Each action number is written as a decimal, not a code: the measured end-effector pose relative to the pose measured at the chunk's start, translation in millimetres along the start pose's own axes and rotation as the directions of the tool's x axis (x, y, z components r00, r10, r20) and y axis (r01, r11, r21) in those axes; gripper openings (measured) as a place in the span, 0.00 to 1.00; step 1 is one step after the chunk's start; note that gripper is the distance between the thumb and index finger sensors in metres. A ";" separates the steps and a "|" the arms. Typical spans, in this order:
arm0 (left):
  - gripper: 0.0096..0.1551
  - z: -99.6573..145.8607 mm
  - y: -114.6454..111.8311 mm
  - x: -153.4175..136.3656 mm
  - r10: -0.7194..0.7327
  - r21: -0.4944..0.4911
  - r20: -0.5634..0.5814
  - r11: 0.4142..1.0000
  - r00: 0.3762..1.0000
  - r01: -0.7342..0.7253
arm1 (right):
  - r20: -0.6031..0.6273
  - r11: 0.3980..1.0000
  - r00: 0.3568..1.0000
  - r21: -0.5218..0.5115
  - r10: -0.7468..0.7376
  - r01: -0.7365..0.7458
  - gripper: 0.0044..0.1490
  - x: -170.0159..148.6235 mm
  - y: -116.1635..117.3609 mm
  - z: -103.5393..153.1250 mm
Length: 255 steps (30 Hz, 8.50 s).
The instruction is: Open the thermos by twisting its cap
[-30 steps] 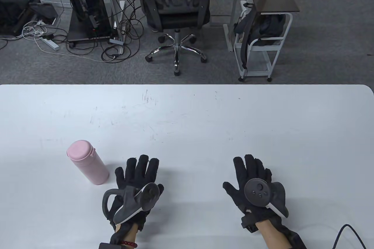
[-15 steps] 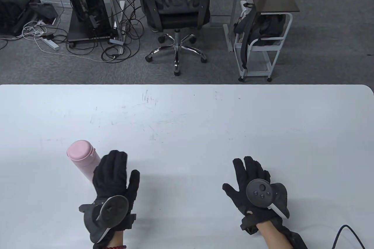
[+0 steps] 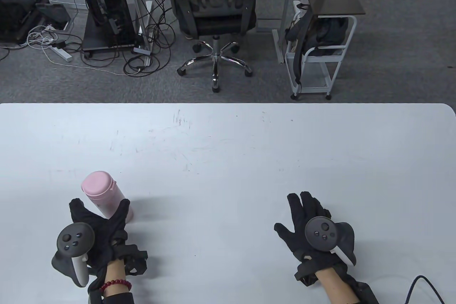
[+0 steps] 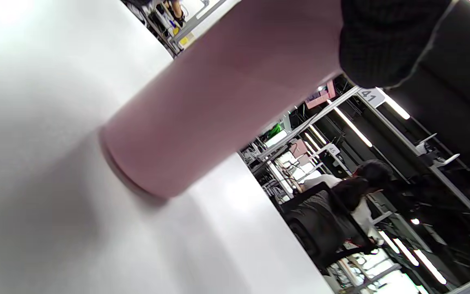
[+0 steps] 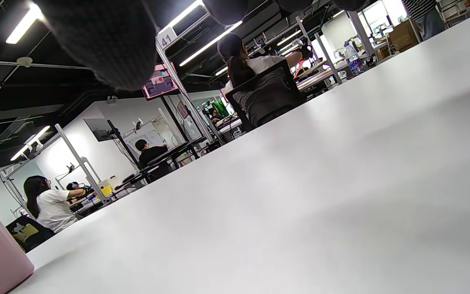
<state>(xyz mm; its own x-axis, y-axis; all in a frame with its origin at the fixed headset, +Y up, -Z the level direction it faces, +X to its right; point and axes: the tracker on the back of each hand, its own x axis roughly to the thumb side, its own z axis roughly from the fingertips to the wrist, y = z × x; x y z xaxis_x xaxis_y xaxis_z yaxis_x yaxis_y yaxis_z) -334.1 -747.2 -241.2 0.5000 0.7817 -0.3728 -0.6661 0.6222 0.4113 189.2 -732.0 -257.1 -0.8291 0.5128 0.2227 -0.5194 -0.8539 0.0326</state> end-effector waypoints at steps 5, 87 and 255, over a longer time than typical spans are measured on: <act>0.60 -12.7 -12.7 -12.7 0.069 -0.114 -0.062 0.991 0.996 -0.075 | -0.003 1.000 1.000 0.006 0.001 -0.001 0.56 0.1 0.1 -0.6; 0.62 123.8 -123.1 127.3 0.224 -0.488 0.701 0.843 0.678 0.226 | 0.611 0.681 0.789 0.553 0.060 -0.480 0.45 238.2 -68.2 -40.4; 0.50 72.3 -127.0 109.9 0.004 -0.510 0.564 0.788 0.826 0.345 | -0.092 0.978 0.992 0.196 0.088 -0.069 0.55 -34.0 -26.2 -9.1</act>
<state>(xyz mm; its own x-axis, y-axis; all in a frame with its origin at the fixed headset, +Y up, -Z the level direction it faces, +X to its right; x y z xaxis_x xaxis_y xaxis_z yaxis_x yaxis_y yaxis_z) -154.6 -737.3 -274.3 0.7227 0.6716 0.1630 -0.6345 0.7383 -0.2289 229.1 -726.2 -274.4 -0.8870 0.4418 0.1345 -0.4106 -0.8878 0.2079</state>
